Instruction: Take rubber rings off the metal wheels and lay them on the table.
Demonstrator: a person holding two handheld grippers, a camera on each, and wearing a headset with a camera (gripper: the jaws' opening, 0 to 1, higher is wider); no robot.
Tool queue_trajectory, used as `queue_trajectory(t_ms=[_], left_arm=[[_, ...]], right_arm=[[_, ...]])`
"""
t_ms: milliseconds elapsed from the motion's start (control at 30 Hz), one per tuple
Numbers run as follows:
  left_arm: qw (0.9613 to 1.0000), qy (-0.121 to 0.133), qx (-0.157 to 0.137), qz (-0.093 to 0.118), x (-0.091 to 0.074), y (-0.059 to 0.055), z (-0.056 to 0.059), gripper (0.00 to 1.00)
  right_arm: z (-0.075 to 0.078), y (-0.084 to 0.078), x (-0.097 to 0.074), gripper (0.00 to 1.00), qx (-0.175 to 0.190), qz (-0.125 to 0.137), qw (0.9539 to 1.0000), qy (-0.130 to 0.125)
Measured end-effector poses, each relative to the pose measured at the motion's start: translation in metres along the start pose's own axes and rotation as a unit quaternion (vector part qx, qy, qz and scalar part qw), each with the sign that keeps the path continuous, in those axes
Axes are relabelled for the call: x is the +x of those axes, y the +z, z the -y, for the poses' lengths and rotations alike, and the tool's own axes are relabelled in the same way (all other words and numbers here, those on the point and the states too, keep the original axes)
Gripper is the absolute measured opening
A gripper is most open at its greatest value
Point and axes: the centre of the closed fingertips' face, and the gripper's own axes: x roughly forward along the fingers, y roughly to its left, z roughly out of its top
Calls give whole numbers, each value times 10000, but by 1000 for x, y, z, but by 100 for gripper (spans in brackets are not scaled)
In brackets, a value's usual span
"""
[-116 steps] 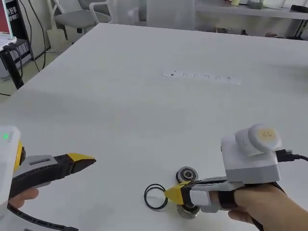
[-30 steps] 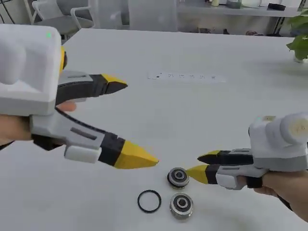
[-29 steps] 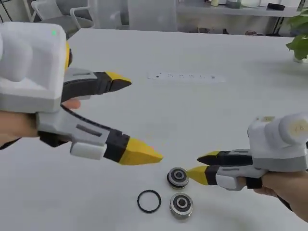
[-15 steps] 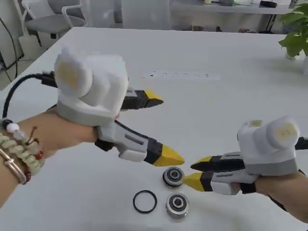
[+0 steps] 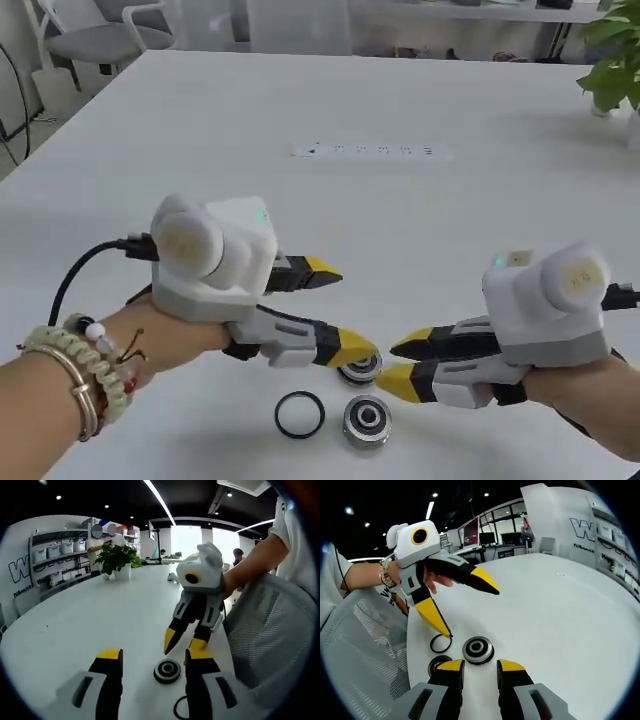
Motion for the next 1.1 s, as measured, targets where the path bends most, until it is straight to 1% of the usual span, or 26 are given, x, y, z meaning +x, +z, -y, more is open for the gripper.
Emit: queue_trajectory(t_ms=[67, 133, 300, 333, 400, 467, 533, 600, 633, 667, 800, 900, 967, 1033, 1100], left_arm=[[10000, -1, 46, -84, 2, -6, 1, 40], [9999, -8, 71, -127, 4, -9, 2, 38], [9995, -115, 136, -267, 10, -21, 11, 32], [9994, -125, 134, -282, 10, -22, 11, 31], [9993, -173, 39, -321, 13, -26, 14, 28], [9991, -208, 32, -366, 15, -30, 17, 25], [9989, -195, 62, -425, 17, -33, 17, 23], [9987, -159, 78, -484, 18, -35, 17, 19], [9983, -132, 125, -556, 17, -38, 16, 17], [9986, -160, 94, -501, 17, -36, 17, 15], [9984, -166, 133, -520, 18, -37, 17, 13], [9984, -172, 44, -530, 18, -37, 18, 11], [9984, -166, 62, -533, 18, -37, 18, 10], [9982, -226, 75, -551, 19, -37, 21, 8], [9982, -200, 38, -560, 19, -37, 20, 8]], right_arm=[[0, -1, 1, 24, -4, -16, 10000, 0], [0, -1, 1, 24, -9, -25, 10000, -4], [-2, -3, 4, 23, 46, -14, 10000, 15], [-2, -3, 4, 23, 34, -26, 10000, 3], [-2, -4, 5, 23, 7, -46, 10000, -31], [-2, -5, 6, 22, -48, -80, 9999, -70], [-3, -5, 8, 22, -111, -106, 9999, -78], [-3, -5, 8, 22, -148, -109, 9998, -91], [-3, -4, 9, 23, -163, -111, 9998, -102], [-2, -4, 9, 23, -186, -110, 9997, -128], [-2, -5, 10, 23, -219, -127, 9995, -161], [-3, -5, 11, 23, -227, -141, 9995, -145], [-4, -5, 11, 22, -249, -141, 9995, -146], [-3, -5, 12, 22, -259, -128, 9995, -159], [-3, -3, 12, 21, -230, -91, 9996, -164]])
